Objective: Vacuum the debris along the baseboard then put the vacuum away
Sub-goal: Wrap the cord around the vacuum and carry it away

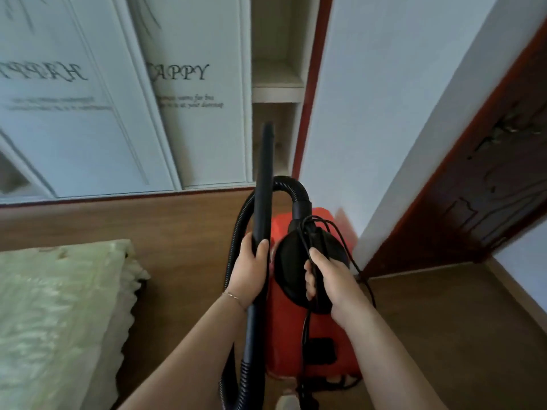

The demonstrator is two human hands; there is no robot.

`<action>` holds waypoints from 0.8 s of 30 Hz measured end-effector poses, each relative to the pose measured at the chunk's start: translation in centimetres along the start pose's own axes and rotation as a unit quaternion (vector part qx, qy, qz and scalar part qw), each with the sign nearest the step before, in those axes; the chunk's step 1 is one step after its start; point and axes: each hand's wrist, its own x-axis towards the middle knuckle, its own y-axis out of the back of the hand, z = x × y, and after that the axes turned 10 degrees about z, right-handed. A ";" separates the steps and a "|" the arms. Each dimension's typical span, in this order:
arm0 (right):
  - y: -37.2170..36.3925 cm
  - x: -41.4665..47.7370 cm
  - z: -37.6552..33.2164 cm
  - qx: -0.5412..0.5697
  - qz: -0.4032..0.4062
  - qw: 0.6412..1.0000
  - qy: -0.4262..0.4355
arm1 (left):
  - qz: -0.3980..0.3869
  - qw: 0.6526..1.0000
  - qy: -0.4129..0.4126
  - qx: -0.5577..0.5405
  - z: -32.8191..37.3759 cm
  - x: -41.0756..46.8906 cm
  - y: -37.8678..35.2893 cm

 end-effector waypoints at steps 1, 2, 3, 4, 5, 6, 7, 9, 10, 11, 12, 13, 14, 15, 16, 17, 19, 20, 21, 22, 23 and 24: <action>-1.5 0.6 -0.2 -0.005 -0.016 1.000 -0.001 | 0.016 1.000 0.007 -0.003 -0.2 0.9 1.2; -2.9 1.3 -0.4 -0.012 -0.032 0.999 -0.003 | 0.031 0.999 0.017 -0.006 -0.4 2.0 2.2; -4.3 2.1 -0.7 -0.021 -0.047 0.999 -0.005 | 0.043 0.999 0.026 -0.008 -0.7 3.2 3.1; -5.6 3.0 -1.0 -0.029 -0.061 0.998 -0.009 | 0.056 0.998 0.037 -0.008 -0.9 4.3 4.0; -7.0 3.8 -1.3 -0.040 -0.077 0.996 -0.011 | 0.071 0.996 0.046 -0.009 -1.2 5.4 4.7; -8.4 4.5 -1.6 -0.052 -0.096 0.994 -0.012 | 0.088 0.995 0.051 -0.013 -1.5 6.4 5.6; -9.9 5.3 -1.9 -0.064 -0.114 0.991 -0.011 | 0.106 0.993 0.055 -0.015 -1.5 7.4 6.4; -12.7 6.8 -2.7 -0.084 -0.148 0.985 -0.011 | 0.135 0.988 0.068 -0.016 -1.9 9.4 8.0; -14.0 7.5 -3.2 -0.094 -0.165 0.982 -0.009 | 0.150 0.986 0.073 -0.018 -2.1 10.5 8.7; -15.3 8.2 -3.7 -0.105 -0.185 0.977 -0.006 | 0.164 0.983 0.076 -0.023 -2.2 11.5 9.5; -16.7 9.0 -4.2 -0.115 -0.205 0.972 -0.001 | 0.178 0.980 0.081 -0.031 -2.3 12.6 10.2; -18.1 9.8 -4.8 -0.125 -0.221 0.967 0.002 | 0.194 0.976 0.086 -0.044 -2.3 13.7 11.0; -19.5 10.4 -5.4 -0.133 -0.234 0.963 0.003 | 0.211 0.972 0.091 -0.058 -2.4 14.7 11.8; -20.9 11.0 -5.9 -0.140 -0.245 0.959 0.004 | 0.227 0.967 0.093 -0.069 -2.6 15.9 12.6; -22.4 11.6 -6.2 -0.147 -0.256 0.955 0.006 | 0.240 0.963 0.094 -0.074 -2.6 17.0 13.6; -24.0 12.4 -6.5 -0.156 -0.265 0.951 0.006 | 0.250 0.960 0.099 -0.076 -2.9 18.2 14.5; -27.4 13.9 -7.0 -0.173 -0.279 0.945 0.002 | 0.271 0.952 0.112 -0.086 -3.4 20.7 16.4; -29.2 14.7 -7.2 -0.180 -0.287 0.941 -0.002 | 0.283 0.948 0.113 -0.092 -3.6 22.1 17.4; -31.2 15.6 -7.4 -0.187 -0.294 0.937 -0.004 | 0.291 0.944 0.118 -0.099 -3.8 23.5 18.4; -33.3 16.4 -7.6 -0.194 -0.298 0.934 -0.004 | 0.302 0.939 0.121 -0.109 -4.2 25.1 19.5; -35.3 17.1 -7.9 -0.201 -0.298 0.933 -0.005 | 0.309 0.935 0.129 -0.119 -4.5 26.7 20.5; -37.2 17.8 -8.1 -0.204 -0.297 0.933 -0.008 | 0.312 0.932 0.136 -0.125 -4.6 28.2 21.6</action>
